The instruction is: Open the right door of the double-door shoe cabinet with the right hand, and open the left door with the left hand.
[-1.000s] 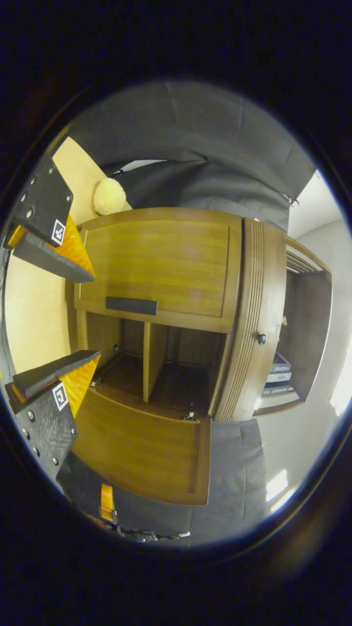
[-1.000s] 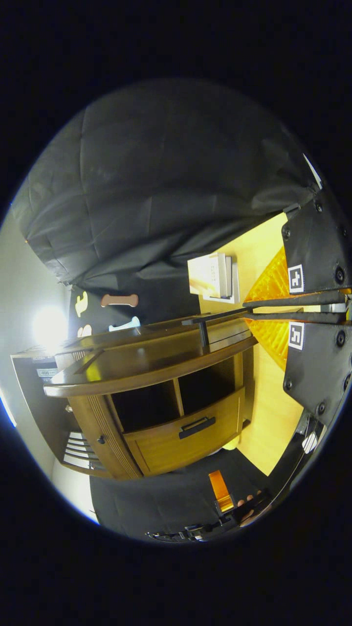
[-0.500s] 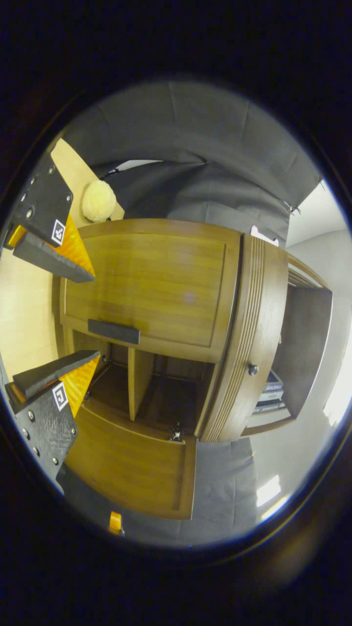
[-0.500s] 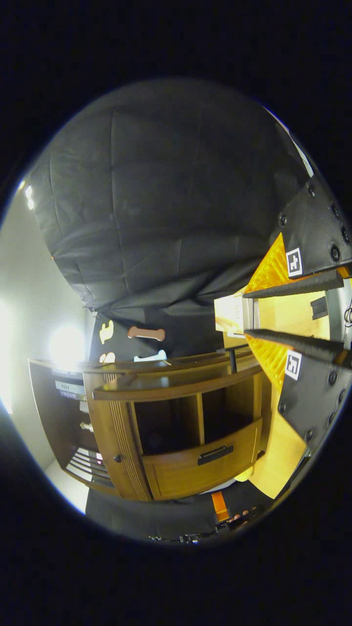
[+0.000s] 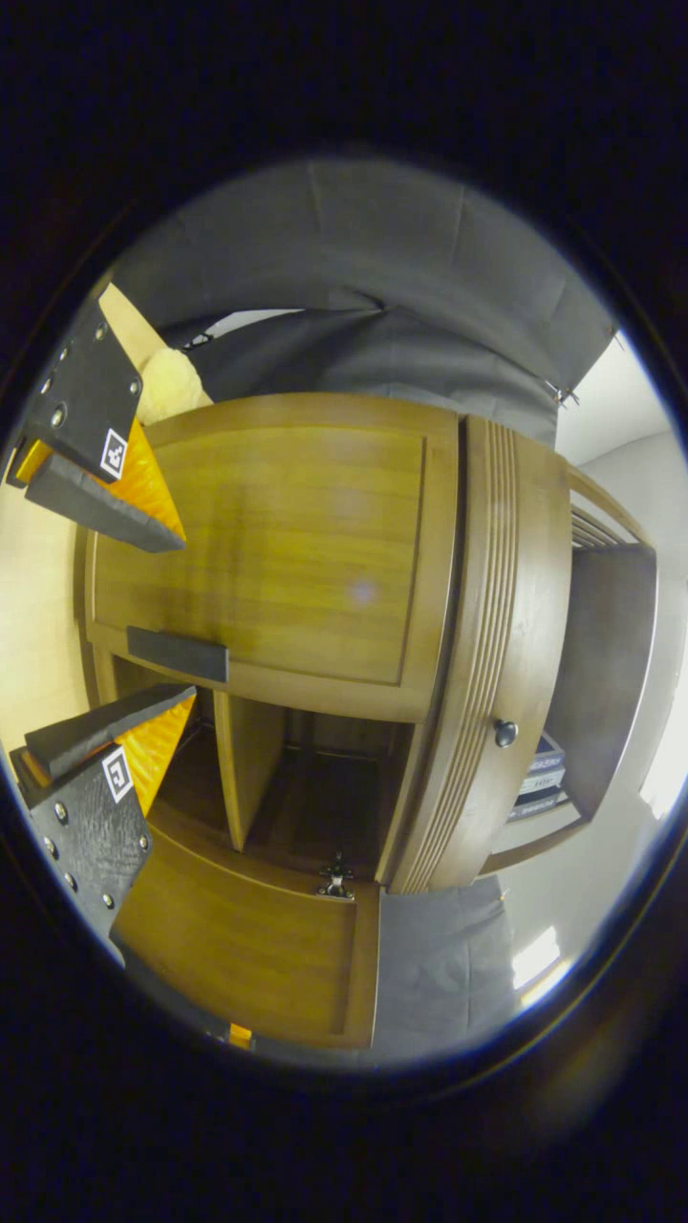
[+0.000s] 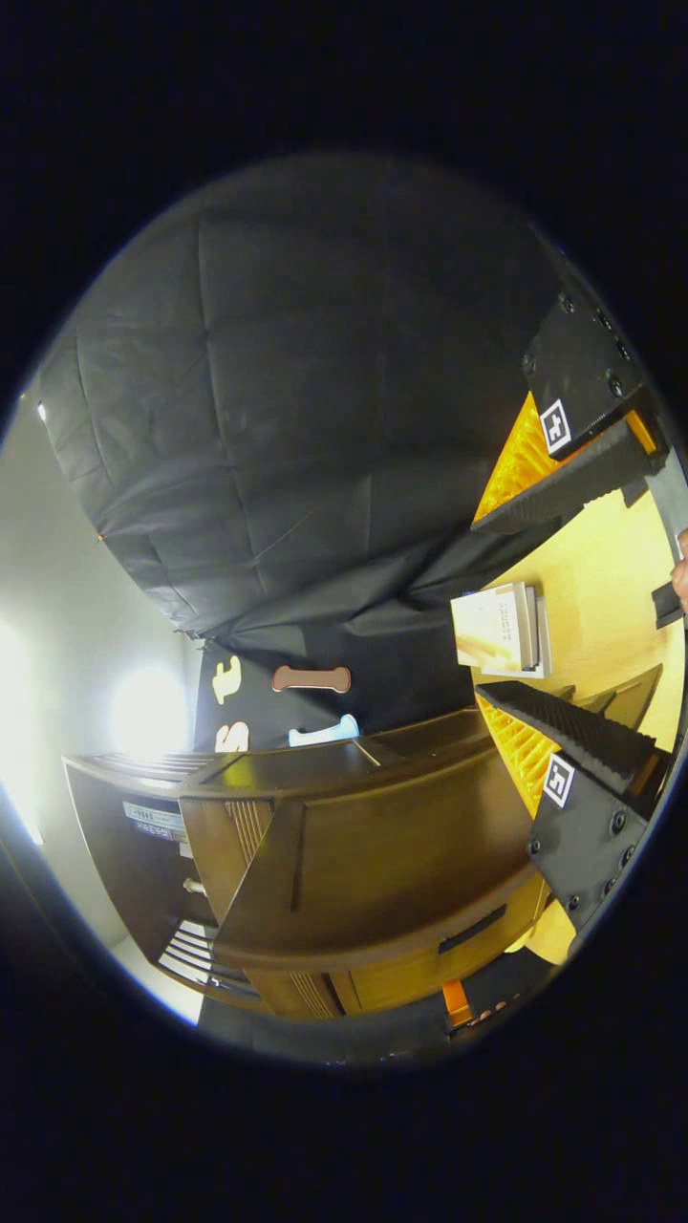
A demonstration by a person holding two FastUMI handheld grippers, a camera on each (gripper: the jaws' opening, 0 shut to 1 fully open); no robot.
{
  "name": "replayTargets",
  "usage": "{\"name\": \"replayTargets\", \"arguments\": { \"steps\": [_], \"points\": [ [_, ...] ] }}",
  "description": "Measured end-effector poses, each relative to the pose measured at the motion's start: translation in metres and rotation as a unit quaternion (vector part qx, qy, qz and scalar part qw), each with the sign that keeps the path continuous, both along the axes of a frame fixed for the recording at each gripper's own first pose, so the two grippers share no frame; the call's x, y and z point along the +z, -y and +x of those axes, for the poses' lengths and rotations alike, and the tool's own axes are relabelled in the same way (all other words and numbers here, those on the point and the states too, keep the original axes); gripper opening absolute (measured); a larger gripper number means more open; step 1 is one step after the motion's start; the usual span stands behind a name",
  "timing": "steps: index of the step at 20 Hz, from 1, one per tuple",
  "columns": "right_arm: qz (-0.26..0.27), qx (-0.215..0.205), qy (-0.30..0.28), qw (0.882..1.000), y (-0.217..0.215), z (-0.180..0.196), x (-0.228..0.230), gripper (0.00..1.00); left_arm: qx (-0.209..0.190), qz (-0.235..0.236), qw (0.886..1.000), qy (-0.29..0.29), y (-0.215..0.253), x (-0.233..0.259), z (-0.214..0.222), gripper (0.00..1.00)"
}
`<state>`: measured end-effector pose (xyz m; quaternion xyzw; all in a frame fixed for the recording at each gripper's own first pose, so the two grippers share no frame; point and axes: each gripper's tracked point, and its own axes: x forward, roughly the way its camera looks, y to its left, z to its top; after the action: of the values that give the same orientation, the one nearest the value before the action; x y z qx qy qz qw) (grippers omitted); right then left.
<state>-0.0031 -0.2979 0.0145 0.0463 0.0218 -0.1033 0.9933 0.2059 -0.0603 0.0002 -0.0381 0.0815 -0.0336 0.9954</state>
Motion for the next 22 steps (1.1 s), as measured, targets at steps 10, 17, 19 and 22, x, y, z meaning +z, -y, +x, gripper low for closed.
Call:
{"name": "replayTargets", "arguments": {
  "steps": [10,17,19,22],
  "points": [
    [0.0,0.012,-0.001,1.0,0.021,0.066,-0.003,0.98,0.026,0.006,0.999,-0.034,0.025,-0.037,0.074,0.87],
    [-0.004,0.019,-0.008,1.0,0.03,0.096,-0.008,0.98,0.035,-0.007,0.998,-0.06,0.012,-0.063,0.103,0.87],
    [-0.004,0.021,-0.008,1.0,0.029,0.102,-0.007,0.98,0.028,-0.013,0.997,-0.066,0.011,-0.071,0.109,0.87],
    [-0.007,0.026,-0.006,1.0,0.029,0.106,-0.008,0.98,0.032,-0.007,0.997,-0.065,0.021,-0.072,0.12,0.72]
  ]
}}
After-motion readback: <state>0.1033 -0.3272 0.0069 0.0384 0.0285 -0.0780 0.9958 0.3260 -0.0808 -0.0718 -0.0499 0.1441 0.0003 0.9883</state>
